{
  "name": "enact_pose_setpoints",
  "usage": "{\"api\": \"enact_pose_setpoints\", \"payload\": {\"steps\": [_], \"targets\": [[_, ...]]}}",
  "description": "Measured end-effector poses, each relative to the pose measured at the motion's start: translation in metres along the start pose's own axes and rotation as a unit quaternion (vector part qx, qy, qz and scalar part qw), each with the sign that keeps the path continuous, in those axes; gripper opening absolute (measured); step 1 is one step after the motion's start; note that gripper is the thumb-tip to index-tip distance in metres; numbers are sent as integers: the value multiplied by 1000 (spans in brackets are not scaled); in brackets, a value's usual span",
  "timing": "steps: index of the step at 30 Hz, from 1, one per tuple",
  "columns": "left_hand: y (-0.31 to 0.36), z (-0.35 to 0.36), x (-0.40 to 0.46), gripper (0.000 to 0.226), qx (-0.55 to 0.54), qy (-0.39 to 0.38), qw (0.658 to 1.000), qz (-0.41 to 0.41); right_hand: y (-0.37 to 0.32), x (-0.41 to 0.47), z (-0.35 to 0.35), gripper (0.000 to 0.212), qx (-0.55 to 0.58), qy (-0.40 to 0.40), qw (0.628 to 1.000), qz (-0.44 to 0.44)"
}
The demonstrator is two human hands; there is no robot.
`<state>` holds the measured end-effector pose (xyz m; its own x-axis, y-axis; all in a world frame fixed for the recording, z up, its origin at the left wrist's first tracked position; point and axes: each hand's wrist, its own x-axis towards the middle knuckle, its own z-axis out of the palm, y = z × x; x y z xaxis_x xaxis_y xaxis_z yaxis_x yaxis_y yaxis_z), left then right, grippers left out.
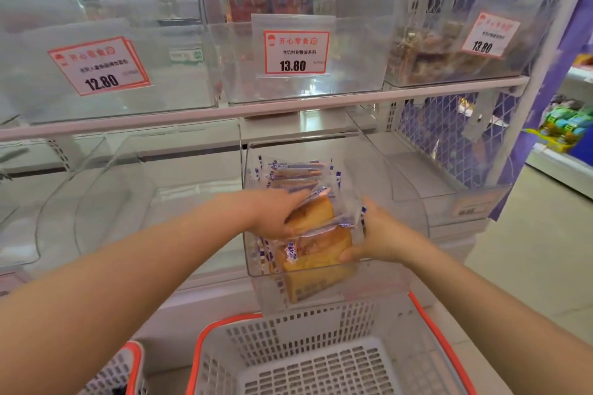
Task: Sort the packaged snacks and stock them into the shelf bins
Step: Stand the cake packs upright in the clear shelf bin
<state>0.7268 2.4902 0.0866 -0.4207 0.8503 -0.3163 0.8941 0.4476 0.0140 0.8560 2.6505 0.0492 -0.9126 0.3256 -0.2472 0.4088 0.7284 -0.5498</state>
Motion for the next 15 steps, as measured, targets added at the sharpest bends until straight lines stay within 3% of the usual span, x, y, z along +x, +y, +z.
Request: {"api": "enact_pose_setpoints", "payload": {"steps": [2, 4, 6, 9, 12, 15], "targets": [[8, 3, -2, 69, -88, 65, 993, 33, 4, -2, -6, 100, 95, -44, 995, 2], [15, 7, -1, 62, -110, 81, 989, 52, 6, -5, -10, 69, 147, -85, 986, 3], [19, 13, 2, 62, -98, 36, 992, 66, 6, -6, -10, 44, 144, -76, 987, -13], [21, 15, 5, 76, -74, -42, 994, 66, 2, -6, -4, 37, 124, -79, 986, -77], [20, 14, 5, 85, 32, -56, 997, 45, -4, -3, -1, 32, 160, -131, 973, -107], [13, 17, 3, 105, 79, -74, 994, -7, 1, 6, -2, 51, 95, -141, 983, -65]]}}
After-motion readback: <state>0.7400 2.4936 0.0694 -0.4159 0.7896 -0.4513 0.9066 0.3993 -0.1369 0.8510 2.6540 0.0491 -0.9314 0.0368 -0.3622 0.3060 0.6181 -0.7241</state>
